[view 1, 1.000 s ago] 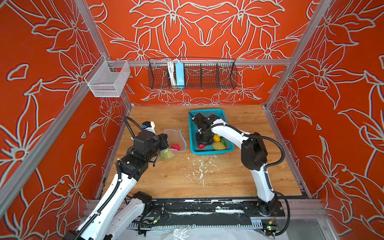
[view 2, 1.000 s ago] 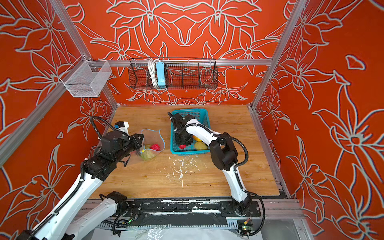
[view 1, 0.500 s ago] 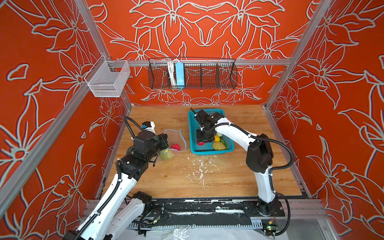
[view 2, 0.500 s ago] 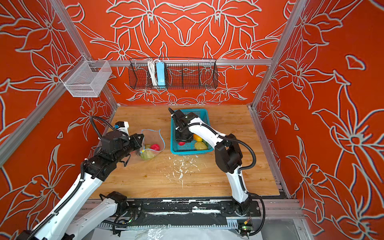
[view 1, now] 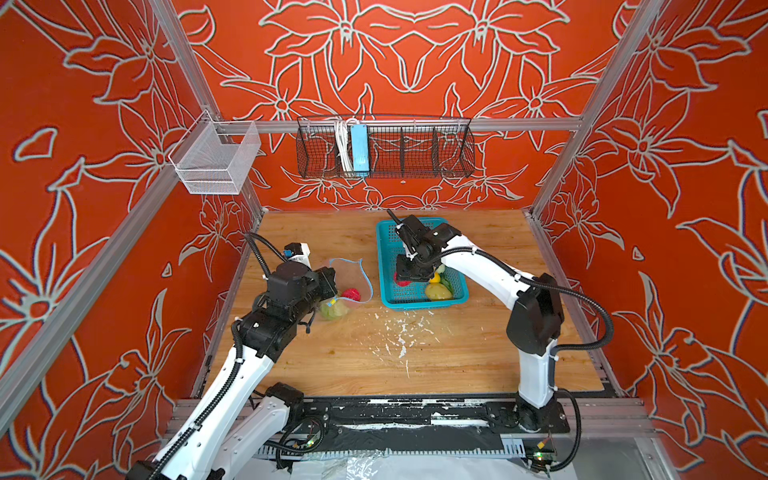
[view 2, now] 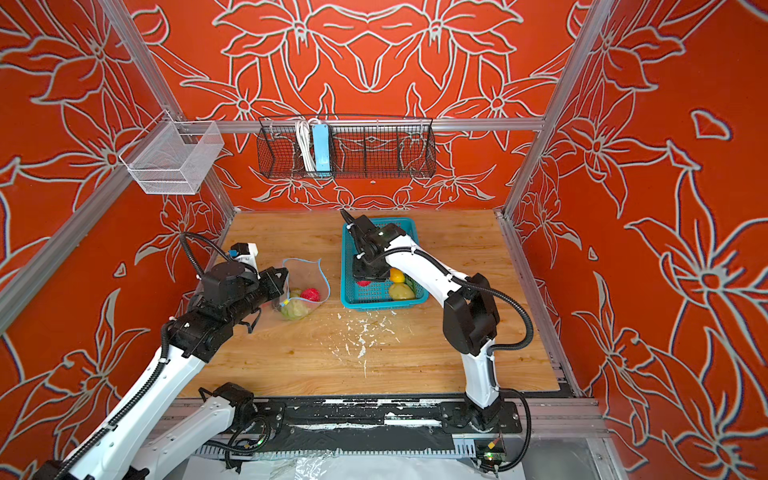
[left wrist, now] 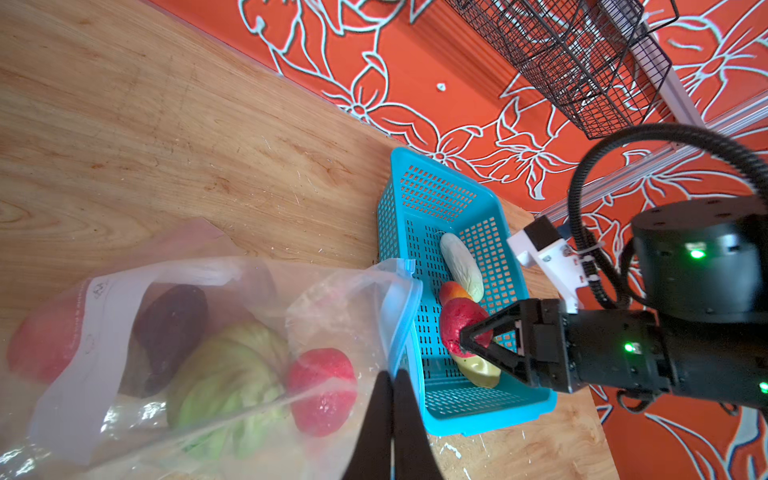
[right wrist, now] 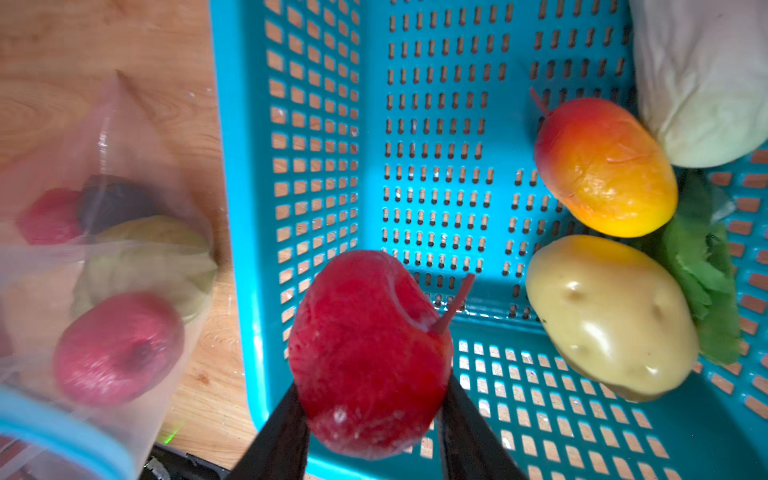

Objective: Place the food in the zip-top bag and seal the zipper
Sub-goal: 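Lift the red radish with the right gripper out of the basket, then carry the radish to the bag opening held by the left gripper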

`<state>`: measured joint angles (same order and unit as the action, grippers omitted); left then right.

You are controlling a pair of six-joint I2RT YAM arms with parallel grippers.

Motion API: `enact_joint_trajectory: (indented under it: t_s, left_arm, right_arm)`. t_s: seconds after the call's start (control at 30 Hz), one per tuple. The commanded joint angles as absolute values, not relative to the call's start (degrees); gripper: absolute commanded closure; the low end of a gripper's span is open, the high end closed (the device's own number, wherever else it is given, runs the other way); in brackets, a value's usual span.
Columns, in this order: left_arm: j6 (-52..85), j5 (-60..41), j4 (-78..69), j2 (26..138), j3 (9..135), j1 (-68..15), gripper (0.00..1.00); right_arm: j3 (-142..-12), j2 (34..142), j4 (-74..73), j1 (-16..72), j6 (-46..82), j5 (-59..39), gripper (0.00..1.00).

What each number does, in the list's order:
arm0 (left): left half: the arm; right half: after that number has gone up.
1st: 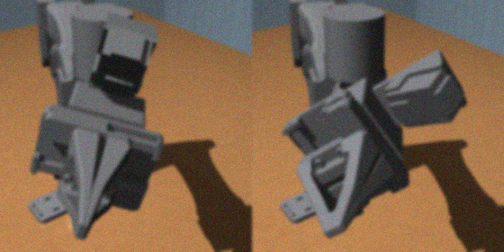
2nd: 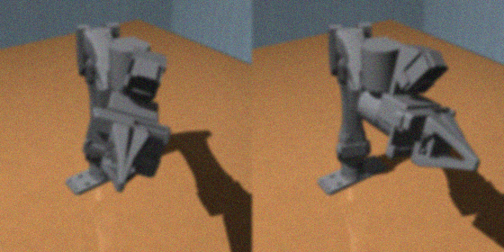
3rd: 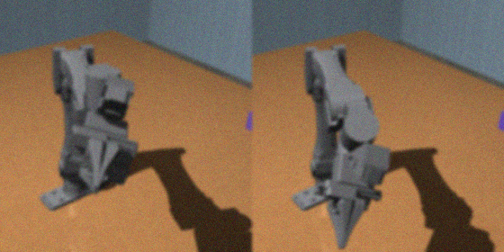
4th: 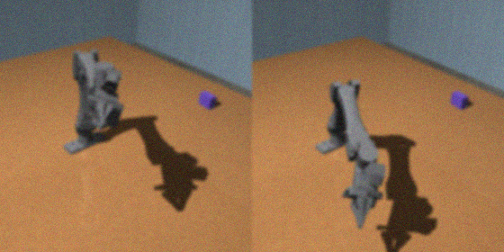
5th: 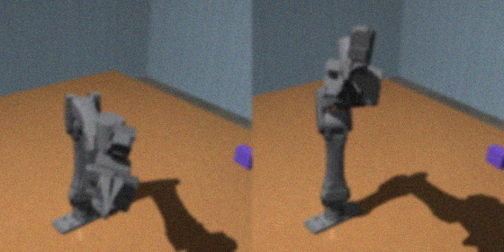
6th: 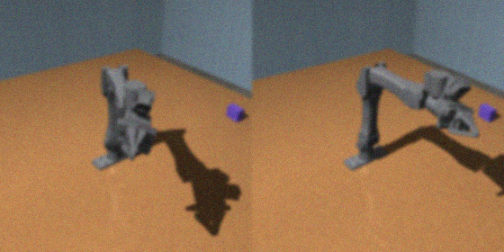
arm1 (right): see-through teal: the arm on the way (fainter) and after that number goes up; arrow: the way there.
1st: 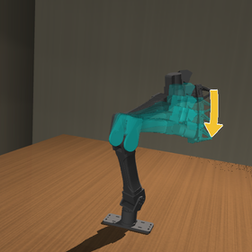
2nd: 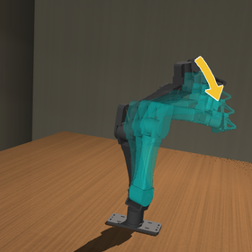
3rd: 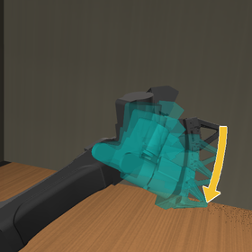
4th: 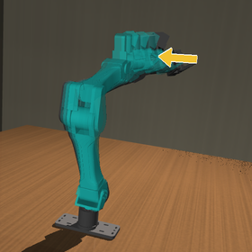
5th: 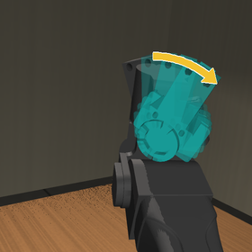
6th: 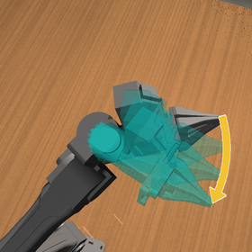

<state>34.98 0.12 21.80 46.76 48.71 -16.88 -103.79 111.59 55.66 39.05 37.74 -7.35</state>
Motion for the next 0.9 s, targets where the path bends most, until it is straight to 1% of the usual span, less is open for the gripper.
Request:
enact_joint_trajectory:
  t_s: [0.0,0.3,0.73,0.87]
  left_arm:
    - [35.8,0.1,22.0,46.3,49.0,-17.0,1.0]
    - [35.9,-0.3,21.6,47.1,49.3,-17.0,1.0]
    - [36.5,-1.0,21.8,47.6,49.4,-17.0,1.0]
    - [36.7,-1.1,21.7,47.5,49.2,-17.0,1.0]
  right_arm:
    - [-101.8,108.4,53.3,38.8,38.9,-6.4,0.67]
    - [-100.7,105.9,50.3,38.8,39.6,-9.4,0.68]
    - [-92.7,98.1,36.3,39.9,40.6,-16.9,0.67]
    - [-92.6,97.5,34.4,41.8,39.4,-17.0,0.67]
